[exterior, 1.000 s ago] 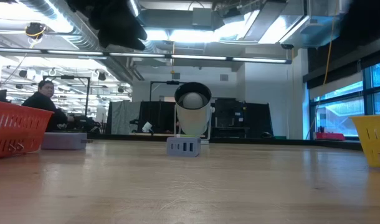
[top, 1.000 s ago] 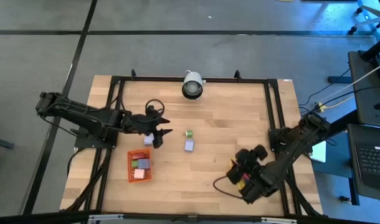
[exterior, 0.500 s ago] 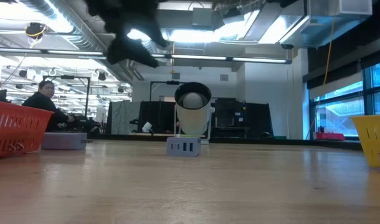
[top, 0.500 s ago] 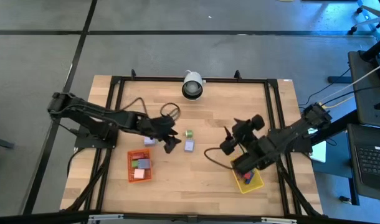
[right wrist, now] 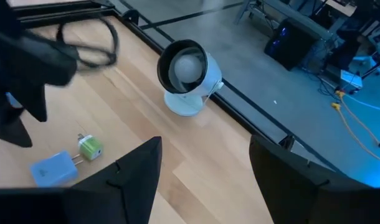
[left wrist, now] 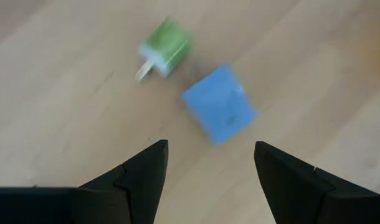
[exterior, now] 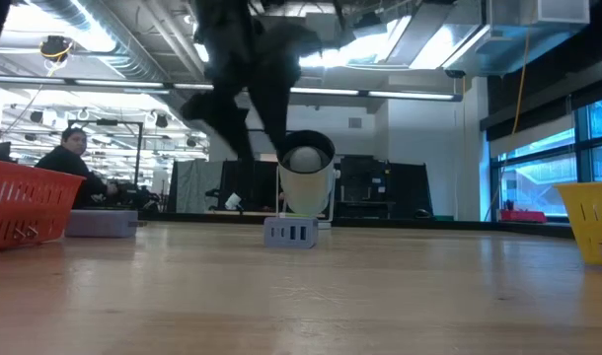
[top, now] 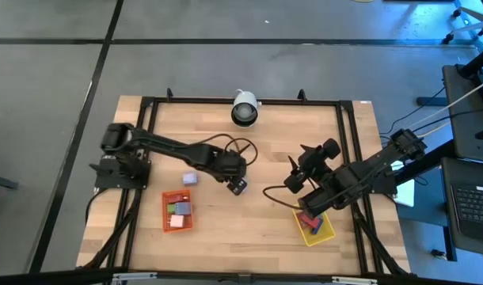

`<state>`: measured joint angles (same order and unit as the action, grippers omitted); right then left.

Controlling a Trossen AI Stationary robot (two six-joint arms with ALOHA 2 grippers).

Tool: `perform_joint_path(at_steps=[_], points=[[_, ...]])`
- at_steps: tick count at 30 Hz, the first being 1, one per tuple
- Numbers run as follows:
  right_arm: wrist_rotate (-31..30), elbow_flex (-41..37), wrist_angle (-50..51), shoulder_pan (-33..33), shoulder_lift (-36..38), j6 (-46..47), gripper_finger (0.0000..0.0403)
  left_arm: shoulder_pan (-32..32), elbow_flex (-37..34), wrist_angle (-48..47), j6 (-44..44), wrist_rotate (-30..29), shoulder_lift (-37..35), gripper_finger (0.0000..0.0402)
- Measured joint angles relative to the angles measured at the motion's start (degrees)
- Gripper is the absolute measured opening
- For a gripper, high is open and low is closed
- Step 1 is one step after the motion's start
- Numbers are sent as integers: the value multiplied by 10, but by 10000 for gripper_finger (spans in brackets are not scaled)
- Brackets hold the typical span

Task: Pick & Place Office items
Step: Put the right light blue charger adapter into the orange basket

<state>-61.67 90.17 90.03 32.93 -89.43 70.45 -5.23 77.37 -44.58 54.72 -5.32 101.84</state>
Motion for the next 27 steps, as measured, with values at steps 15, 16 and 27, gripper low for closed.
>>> perform_joint_path(at_steps=[15, 16, 27], points=[[9, 0, 0, 0, 0, -79, 242, 32, 89, -40, 87, 84, 108, 258], [8, 0, 0, 0, 0, -82, 242, 35, 91, -35, 89, 88, 112, 258], [-3, 0, 0, 1, 0, -97, 242, 43, 104, -31, 102, 111, 147, 258]])
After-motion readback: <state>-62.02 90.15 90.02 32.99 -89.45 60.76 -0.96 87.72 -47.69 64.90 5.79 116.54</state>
